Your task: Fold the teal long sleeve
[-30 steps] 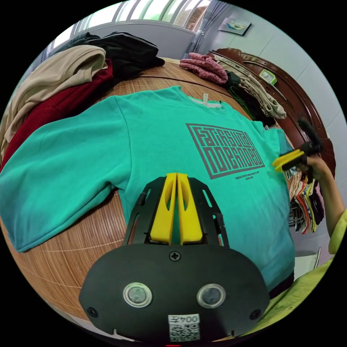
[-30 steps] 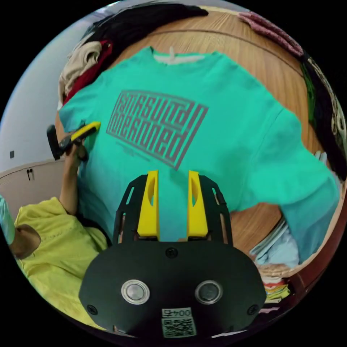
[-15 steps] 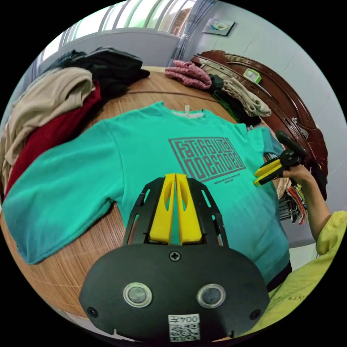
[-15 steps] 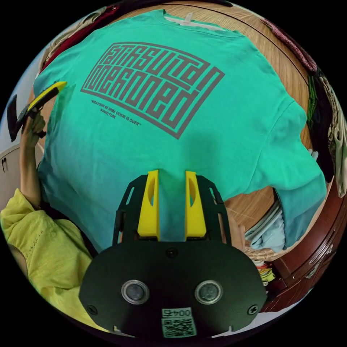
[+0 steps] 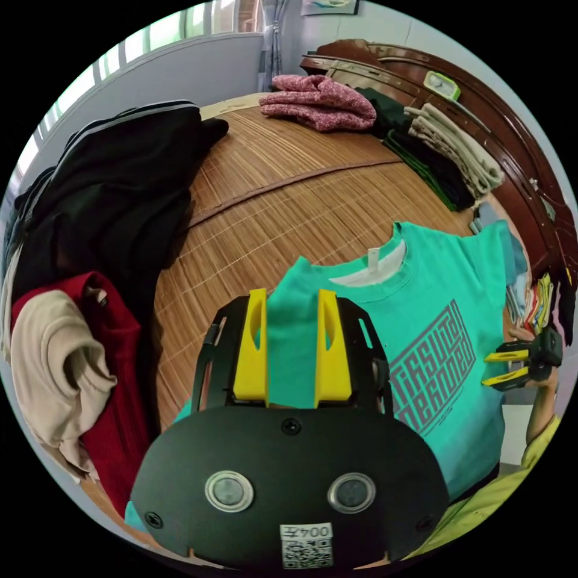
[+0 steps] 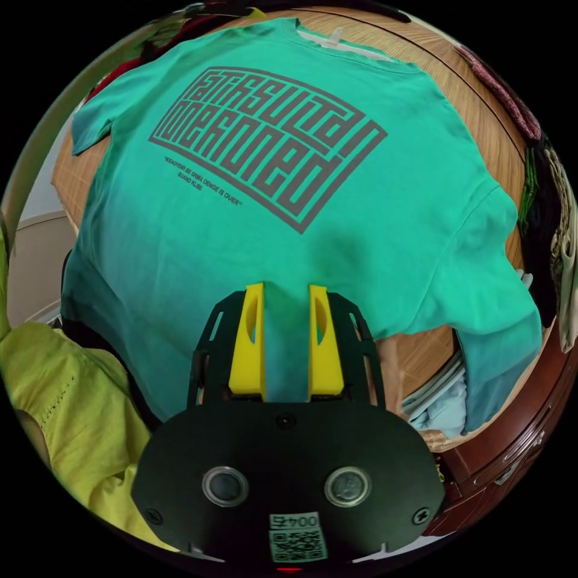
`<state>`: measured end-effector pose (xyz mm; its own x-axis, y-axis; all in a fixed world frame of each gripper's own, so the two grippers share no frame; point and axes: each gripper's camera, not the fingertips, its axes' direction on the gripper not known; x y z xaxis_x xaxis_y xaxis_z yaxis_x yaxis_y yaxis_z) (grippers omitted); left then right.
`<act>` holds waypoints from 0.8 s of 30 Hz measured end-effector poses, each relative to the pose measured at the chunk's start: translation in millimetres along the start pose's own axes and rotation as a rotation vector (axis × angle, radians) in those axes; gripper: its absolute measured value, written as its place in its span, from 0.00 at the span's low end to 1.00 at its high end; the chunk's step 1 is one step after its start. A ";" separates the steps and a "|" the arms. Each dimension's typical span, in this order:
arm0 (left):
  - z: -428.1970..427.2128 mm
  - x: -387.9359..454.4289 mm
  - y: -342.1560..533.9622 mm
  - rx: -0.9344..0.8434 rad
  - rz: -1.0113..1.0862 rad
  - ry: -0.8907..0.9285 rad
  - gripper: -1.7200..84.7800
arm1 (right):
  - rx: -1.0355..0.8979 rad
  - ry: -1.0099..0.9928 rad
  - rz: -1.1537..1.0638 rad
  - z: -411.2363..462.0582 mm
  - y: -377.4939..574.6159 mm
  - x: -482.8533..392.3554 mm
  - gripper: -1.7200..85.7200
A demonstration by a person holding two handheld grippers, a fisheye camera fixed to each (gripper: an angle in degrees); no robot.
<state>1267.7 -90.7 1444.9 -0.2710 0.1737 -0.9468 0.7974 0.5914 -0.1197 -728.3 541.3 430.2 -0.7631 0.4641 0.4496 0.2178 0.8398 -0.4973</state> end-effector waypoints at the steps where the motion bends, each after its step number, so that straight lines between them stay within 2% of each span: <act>1: 4.6 1.0 -4.7 -0.010 0.004 -0.008 0.16 | 0.002 -0.005 -0.001 -0.8 0.2 -0.9 0.15; 4: 29.7 8.1 -20.0 -0.076 0.035 -0.069 0.14 | 0.012 -0.018 -0.007 -4.5 1.8 -3.6 0.15; 9: 51.5 20.0 -24.4 -0.065 0.078 -0.137 0.12 | 0.016 -0.039 0.004 -13.5 1.1 -9.0 0.15; 13: 51.0 17.3 -21.7 -0.048 0.008 -0.129 0.13 | -0.008 -0.026 -0.003 -24.2 -5.4 -21.7 0.15; 19: -13.6 -8.9 15.7 0.164 -0.167 -0.058 0.12 | 0.005 0.006 -0.022 -49.1 -3.1 -44.9 0.12; 23: -26.9 23.0 64.9 0.118 -0.037 -0.086 0.12 | 0.102 0.059 -0.036 -94.4 13.9 -52.6 0.11; 24: -17.4 33.1 79.0 0.077 0.016 -0.119 0.12 | 0.190 0.065 -0.018 -120.0 15.4 -47.1 0.12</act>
<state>1312.3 -24.6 1409.3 -0.1959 0.0852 -0.9769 0.8414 0.5264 -0.1228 -616.0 566.1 490.5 -0.7237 0.4718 0.5037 0.0809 0.7828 -0.6169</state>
